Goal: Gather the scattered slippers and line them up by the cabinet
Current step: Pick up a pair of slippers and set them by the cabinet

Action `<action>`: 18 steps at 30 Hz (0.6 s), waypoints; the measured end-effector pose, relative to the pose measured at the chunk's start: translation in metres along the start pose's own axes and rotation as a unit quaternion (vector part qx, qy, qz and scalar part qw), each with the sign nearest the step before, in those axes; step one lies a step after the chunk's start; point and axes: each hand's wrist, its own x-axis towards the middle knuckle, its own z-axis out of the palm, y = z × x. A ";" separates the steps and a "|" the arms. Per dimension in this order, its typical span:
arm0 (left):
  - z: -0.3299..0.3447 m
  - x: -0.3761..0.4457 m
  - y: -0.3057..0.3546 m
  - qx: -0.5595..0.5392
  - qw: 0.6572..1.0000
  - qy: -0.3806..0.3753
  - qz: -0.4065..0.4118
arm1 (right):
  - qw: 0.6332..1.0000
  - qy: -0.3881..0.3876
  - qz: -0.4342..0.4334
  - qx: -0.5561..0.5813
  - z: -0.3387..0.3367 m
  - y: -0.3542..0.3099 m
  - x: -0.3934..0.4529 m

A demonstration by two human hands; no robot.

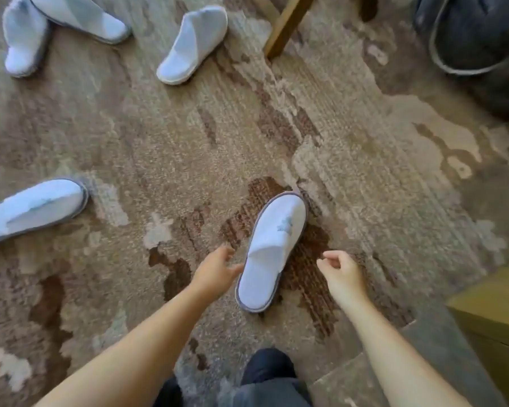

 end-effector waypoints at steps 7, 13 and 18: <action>0.058 0.091 -0.016 -0.132 0.988 -0.017 0.073 | 0.997 -0.023 0.010 0.070 0.066 0.048 0.080; 0.049 0.090 -0.003 -0.258 0.964 -0.057 0.035 | 0.978 -0.027 0.063 0.199 0.075 0.042 0.083; 0.039 0.094 0.008 -0.320 0.947 -0.023 0.009 | 0.963 -0.049 0.037 0.264 0.075 0.024 0.080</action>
